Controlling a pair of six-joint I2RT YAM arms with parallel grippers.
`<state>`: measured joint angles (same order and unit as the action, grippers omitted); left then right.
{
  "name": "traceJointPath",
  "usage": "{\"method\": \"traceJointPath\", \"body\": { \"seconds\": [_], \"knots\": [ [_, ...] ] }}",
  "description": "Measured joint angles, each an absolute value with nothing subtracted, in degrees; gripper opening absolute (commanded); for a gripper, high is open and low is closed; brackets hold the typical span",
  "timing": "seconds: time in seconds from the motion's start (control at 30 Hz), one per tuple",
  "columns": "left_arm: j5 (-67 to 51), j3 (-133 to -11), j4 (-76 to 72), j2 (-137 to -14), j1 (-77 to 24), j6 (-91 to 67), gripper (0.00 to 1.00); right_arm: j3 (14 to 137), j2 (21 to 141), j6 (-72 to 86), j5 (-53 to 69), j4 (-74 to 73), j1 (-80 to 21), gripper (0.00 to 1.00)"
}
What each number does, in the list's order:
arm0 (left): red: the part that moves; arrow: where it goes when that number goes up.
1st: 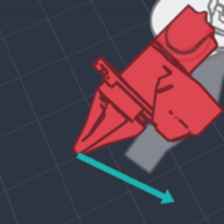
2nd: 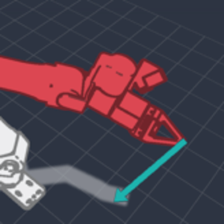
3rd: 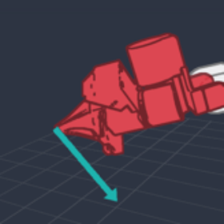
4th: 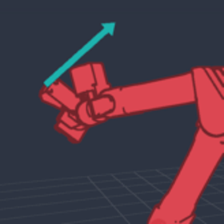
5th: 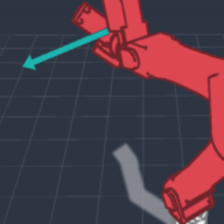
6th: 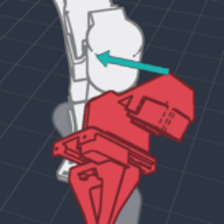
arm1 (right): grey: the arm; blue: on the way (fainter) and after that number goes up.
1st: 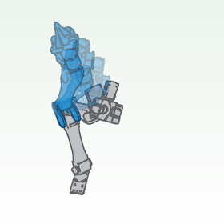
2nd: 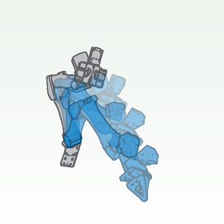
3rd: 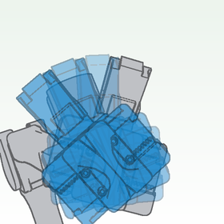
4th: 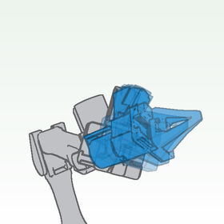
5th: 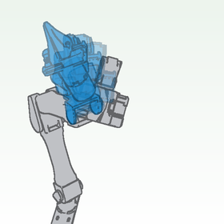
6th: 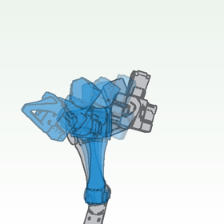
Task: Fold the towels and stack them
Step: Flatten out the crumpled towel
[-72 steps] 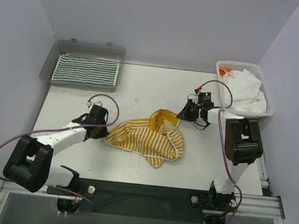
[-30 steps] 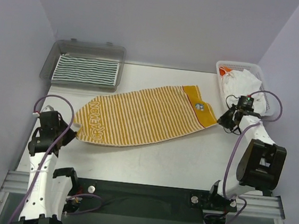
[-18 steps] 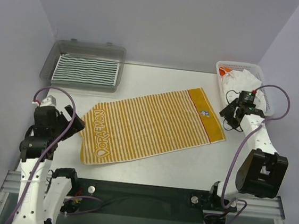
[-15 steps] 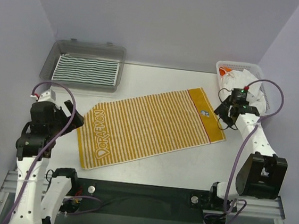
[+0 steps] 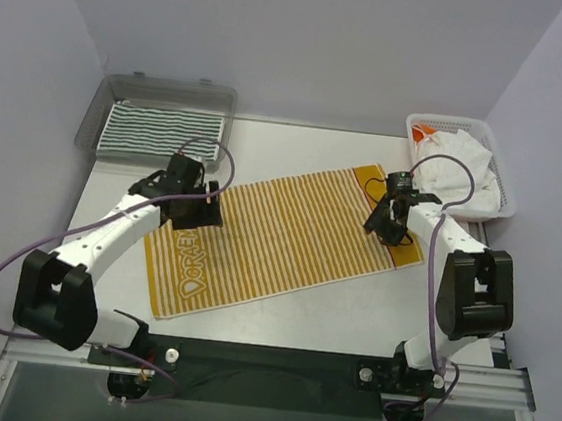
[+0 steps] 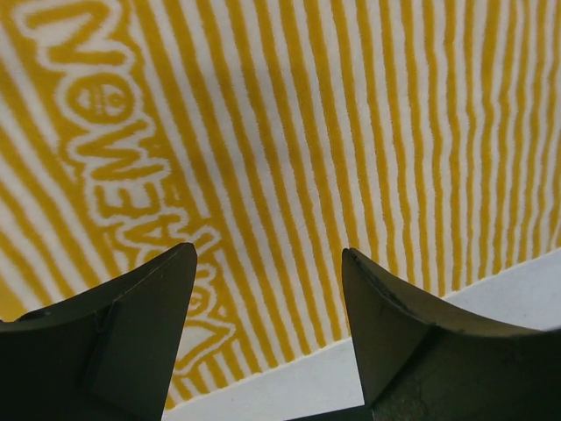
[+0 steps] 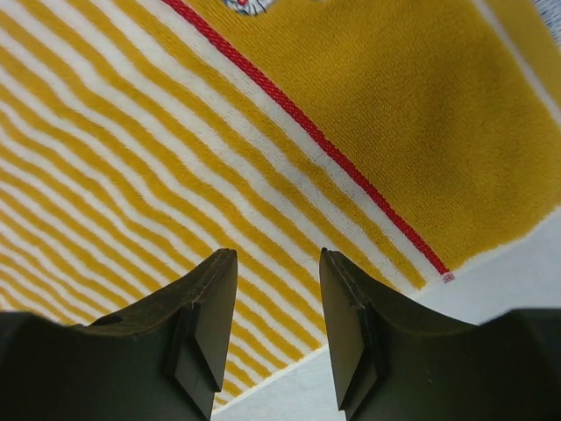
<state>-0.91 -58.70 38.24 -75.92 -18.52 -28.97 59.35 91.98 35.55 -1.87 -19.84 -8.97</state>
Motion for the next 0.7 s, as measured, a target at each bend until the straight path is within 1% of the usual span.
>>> {"method": "traceJointPath", "body": {
  "seconds": [0.1,0.2,0.3,0.47,0.53,0.63,0.7],
  "knots": [
    [-0.71,-54.72,33.52,-80.86,-21.5,-32.29,0.76,59.27,95.53,35.99,-1.61,-19.7,-8.99,0.43],
    [-0.89,-49.04,29.91,-81.67,-23.4,-36.27,0.74,59.99,98.59,35.99,-1.61,-19.66,-8.88,0.43],
    [-1.48,-43.79,26.48,-81.84,-25.26,-40.6,0.74,63.31,102.98,35.97,-1.45,-19.75,-8.34,0.44],
    [-2.46,-40.03,18.96,-81.41,-29.65,-48.6,0.74,73.56,111.04,35.75,0.32,-20.82,-6.39,0.45],
    [-2.98,-39.46,15.77,-81.8,-32.1,-52.27,0.74,79.48,115.07,35.51,1.48,-21.47,-5.65,0.46],
    [-4.6,-39.68,9.67,-84.33,-38.11,-58.78,0.8,90.59,122.32,34.2,3.75,-21.37,-4.95,0.47],
    [-6.09,-41.5,6.04,-87.44,-42.37,-61.71,0.83,95.57,125.27,32.91,4.91,-21.23,-4.64,0.47]
  ]
}}
